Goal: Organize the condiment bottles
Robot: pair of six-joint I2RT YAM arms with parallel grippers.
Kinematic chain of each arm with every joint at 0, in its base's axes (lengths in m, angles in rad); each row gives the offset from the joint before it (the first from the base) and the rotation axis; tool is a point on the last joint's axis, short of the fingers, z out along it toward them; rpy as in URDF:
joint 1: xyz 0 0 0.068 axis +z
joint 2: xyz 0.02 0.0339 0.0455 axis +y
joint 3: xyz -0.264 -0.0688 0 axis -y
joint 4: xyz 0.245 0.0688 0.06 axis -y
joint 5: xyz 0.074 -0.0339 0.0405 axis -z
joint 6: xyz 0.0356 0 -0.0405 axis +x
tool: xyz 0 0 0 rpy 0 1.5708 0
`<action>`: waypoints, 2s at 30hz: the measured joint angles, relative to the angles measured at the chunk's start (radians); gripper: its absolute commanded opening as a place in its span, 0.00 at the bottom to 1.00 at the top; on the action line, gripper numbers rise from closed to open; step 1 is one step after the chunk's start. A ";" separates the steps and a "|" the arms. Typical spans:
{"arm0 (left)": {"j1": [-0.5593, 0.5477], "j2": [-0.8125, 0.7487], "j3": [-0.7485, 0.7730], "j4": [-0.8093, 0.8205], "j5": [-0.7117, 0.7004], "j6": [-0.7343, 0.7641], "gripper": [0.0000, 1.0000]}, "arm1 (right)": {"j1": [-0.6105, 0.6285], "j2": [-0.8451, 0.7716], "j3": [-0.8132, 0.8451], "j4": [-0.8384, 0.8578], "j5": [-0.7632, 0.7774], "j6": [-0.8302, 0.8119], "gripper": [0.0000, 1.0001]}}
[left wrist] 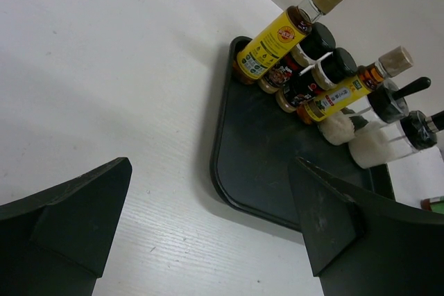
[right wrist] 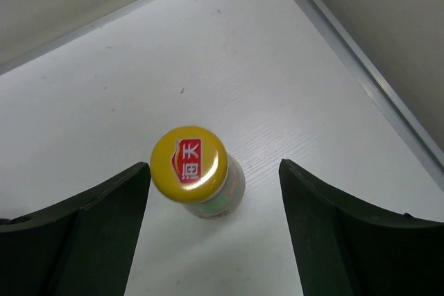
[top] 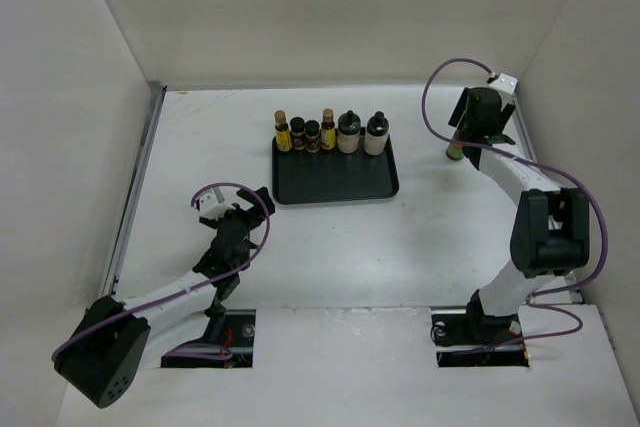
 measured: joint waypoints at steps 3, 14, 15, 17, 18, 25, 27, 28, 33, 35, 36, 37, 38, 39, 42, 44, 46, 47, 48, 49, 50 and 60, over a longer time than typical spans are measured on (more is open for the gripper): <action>0.000 0.001 0.000 0.000 0.004 0.000 1.00 | -0.016 0.022 0.033 0.002 -0.009 -0.011 0.64; 0.005 0.002 0.000 0.000 0.008 -0.002 1.00 | -0.016 0.055 0.065 0.053 -0.014 -0.049 0.37; 0.005 0.002 0.000 0.000 0.008 -0.002 1.00 | -0.016 0.044 0.052 0.056 -0.011 -0.049 0.37; 0.005 0.002 0.000 0.000 0.009 -0.002 1.00 | -0.008 0.001 0.019 0.045 0.001 -0.053 0.37; 0.005 0.003 0.000 0.000 0.009 -0.002 1.00 | -0.002 -0.028 0.002 0.035 0.010 -0.057 0.37; 0.005 0.011 0.000 0.000 0.011 -0.002 1.00 | 0.152 -0.267 -0.053 0.005 0.061 -0.081 0.39; 0.007 0.013 0.000 0.000 0.011 -0.002 1.00 | 0.245 -0.314 -0.058 0.018 0.062 -0.080 0.39; 0.010 0.013 0.000 0.000 0.012 -0.002 1.00 | 0.288 -0.326 -0.058 0.023 0.061 -0.077 0.39; 0.013 0.013 0.000 0.000 0.012 -0.002 1.00 | 0.483 -0.303 -0.059 0.055 0.043 -0.057 0.40; 0.018 0.013 0.000 0.000 0.014 -0.002 1.00 | 0.539 -0.268 -0.059 0.066 0.039 -0.055 0.40; 0.018 0.013 0.000 0.000 0.014 -0.002 1.00 | 0.564 -0.243 -0.057 0.071 0.038 -0.054 0.40; 0.018 0.012 0.000 0.000 0.014 -0.002 1.00 | 0.585 -0.218 -0.054 0.074 0.037 -0.054 0.40; 0.018 0.012 0.000 0.000 0.014 -0.002 1.00 | 0.608 -0.187 -0.047 0.075 0.035 -0.054 0.41; 0.018 0.012 0.000 0.000 0.014 -0.002 1.00 | 0.624 -0.156 -0.039 0.075 0.035 -0.054 0.41; 0.020 0.011 0.000 0.000 0.016 -0.002 1.00 | 0.668 -0.062 -0.013 0.077 0.022 -0.058 0.42; 0.021 0.005 0.000 -0.001 0.018 -0.002 1.00 | 0.688 -0.018 -0.005 0.083 0.010 -0.066 0.42; 0.025 0.000 0.000 0.000 0.018 -0.002 1.00 | 0.700 0.007 -0.004 0.099 0.003 -0.077 0.42; 0.025 0.001 0.000 0.000 0.018 -0.002 1.00 | 0.705 0.013 0.002 0.105 0.003 -0.085 0.42; 0.025 0.001 0.000 -0.001 0.018 -0.002 1.00 | 0.706 0.016 0.005 0.111 0.001 -0.089 0.42; 0.025 0.001 0.000 0.000 0.019 -0.002 1.00 | 0.711 0.021 0.014 0.123 -0.002 -0.094 0.42; 0.026 0.001 0.000 -0.001 0.019 -0.002 1.00 | 0.712 0.024 0.019 0.130 -0.002 -0.098 0.42; 0.031 0.011 0.000 0.000 0.024 -0.002 1.00 | 0.747 0.044 0.030 0.145 -0.002 -0.118 0.42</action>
